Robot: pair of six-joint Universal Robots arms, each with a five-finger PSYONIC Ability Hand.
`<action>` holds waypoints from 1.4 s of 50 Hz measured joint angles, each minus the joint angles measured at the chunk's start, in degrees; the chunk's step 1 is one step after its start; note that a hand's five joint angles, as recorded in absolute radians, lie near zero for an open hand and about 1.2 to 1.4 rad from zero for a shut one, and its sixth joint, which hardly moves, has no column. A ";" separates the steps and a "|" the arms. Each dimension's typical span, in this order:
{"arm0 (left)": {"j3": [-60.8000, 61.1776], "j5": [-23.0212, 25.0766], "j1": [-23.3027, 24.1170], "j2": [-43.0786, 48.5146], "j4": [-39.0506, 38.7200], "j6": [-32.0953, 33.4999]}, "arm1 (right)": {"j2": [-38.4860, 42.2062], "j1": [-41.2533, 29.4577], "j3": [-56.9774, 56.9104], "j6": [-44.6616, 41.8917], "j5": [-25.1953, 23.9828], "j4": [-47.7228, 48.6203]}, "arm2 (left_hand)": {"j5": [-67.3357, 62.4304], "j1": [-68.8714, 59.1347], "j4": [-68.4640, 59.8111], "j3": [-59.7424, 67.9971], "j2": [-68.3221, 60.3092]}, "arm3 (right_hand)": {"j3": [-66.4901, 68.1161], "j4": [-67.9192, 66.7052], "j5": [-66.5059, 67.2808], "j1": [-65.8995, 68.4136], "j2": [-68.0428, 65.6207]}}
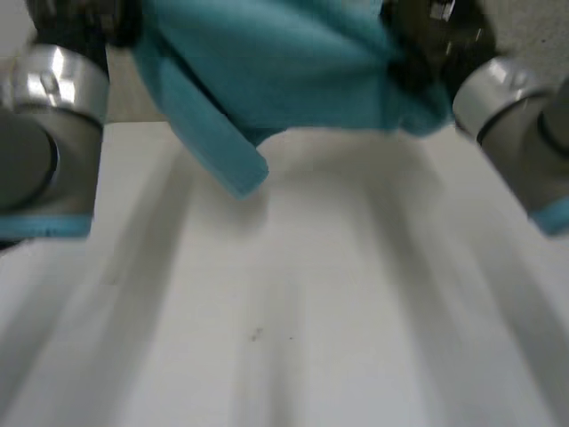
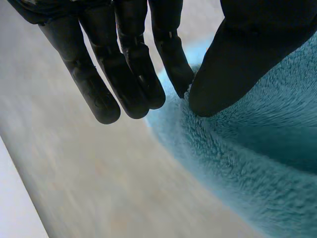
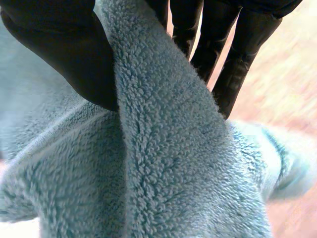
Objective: Fold the laundry
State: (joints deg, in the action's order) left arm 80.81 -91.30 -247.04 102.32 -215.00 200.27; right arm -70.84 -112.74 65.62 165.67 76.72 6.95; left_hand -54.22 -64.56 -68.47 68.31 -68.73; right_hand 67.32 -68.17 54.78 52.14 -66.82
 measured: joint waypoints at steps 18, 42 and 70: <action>35.84 -0.76 -0.43 -4.88 14.43 -3.96 | 12.13 -6.08 14.63 -9.52 -0.19 -19.52 | 0.00 0.00 0.00 0.01 -0.03 | -8.10 8.78 -5.38 -0.24 7.43; 17.75 -0.25 4.39 -6.71 28.91 -2.43 | 5.88 -6.53 21.66 -9.15 -0.48 -14.38 | 42.41 41.44 46.39 -45.54 46.28 | -21.97 22.88 -18.78 -12.50 21.09; 8.27 -13.37 4.81 15.40 37.78 13.87 | 6.15 -5.82 22.51 -9.49 -0.59 -14.04 | 36.54 37.43 40.96 -40.91 41.41 | -22.11 23.15 -18.83 -12.79 21.32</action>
State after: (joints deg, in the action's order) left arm 89.08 -104.68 -242.23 117.72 -177.23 214.14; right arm -64.69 -118.56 88.13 156.18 76.13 -7.09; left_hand -17.69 -27.13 -27.51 27.41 -27.32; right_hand 45.21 -45.02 35.95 39.36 -45.50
